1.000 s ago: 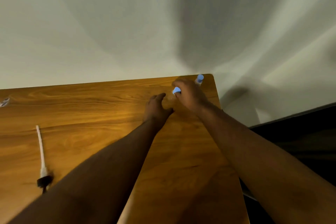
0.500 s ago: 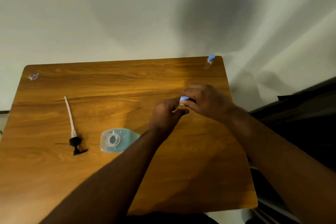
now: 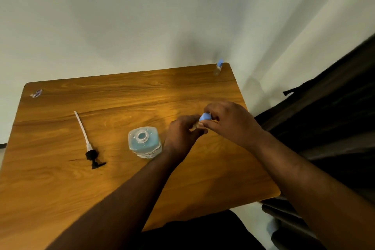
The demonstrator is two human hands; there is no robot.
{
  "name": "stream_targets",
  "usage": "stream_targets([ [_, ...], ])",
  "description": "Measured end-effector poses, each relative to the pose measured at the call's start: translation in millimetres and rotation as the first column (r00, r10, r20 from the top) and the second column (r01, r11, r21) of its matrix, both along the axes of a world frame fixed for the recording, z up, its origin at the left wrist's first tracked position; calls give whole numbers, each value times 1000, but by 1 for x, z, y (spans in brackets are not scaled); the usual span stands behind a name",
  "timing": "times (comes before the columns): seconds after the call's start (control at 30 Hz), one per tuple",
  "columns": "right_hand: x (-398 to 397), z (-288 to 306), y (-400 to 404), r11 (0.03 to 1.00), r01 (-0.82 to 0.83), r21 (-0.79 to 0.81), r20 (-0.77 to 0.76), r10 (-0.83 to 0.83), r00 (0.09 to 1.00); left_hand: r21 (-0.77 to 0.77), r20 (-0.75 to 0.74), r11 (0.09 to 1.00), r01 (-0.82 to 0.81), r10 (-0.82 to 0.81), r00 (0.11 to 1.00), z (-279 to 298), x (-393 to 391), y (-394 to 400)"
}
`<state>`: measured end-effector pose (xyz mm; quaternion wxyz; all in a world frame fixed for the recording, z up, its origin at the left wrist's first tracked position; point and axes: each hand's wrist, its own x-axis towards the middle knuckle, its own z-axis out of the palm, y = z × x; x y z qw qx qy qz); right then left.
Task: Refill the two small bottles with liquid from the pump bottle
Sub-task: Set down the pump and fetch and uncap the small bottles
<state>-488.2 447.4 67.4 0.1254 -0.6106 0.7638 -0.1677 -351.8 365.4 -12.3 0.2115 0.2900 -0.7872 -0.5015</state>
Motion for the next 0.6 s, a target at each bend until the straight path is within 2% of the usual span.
stream_targets([
  [0.07, 4, 1, 5, 1000, -22, -2, 6, 23, 1000, -29, 1, 1000, -11, 11, 1000, 3, 3, 4],
  [0.17, 7, 7, 7, 991, -130, 19, 113, 127, 985, -35, 1, 994, -101, 102, 995, 2, 6, 6],
  [0.2, 8, 8, 6, 994, -110, 24, 118, 107, 987, -28, -4, 992, -126, 126, 992, 0, 6, 6],
  [0.3, 9, 8, -1, 1000, -20, 8, -60, 21, 998, -35, -4, 989, -146, 146, 989, -2, 5, 8],
  [0.37, 8, 10, -5, 996, -92, -5, -151, 90, 984, -53, 2, 987, -154, 155, 988, -1, 3, 10],
  [0.47, -1, 11, -4, 963, -268, 6, -106, 267, 958, -65, 4, 969, -238, 239, 971, -3, 0, 16],
  [0.6, -9, 9, -12, 968, -225, 111, -148, 240, 959, -18, 14, 972, -236, 236, 972, -7, -3, 22],
])
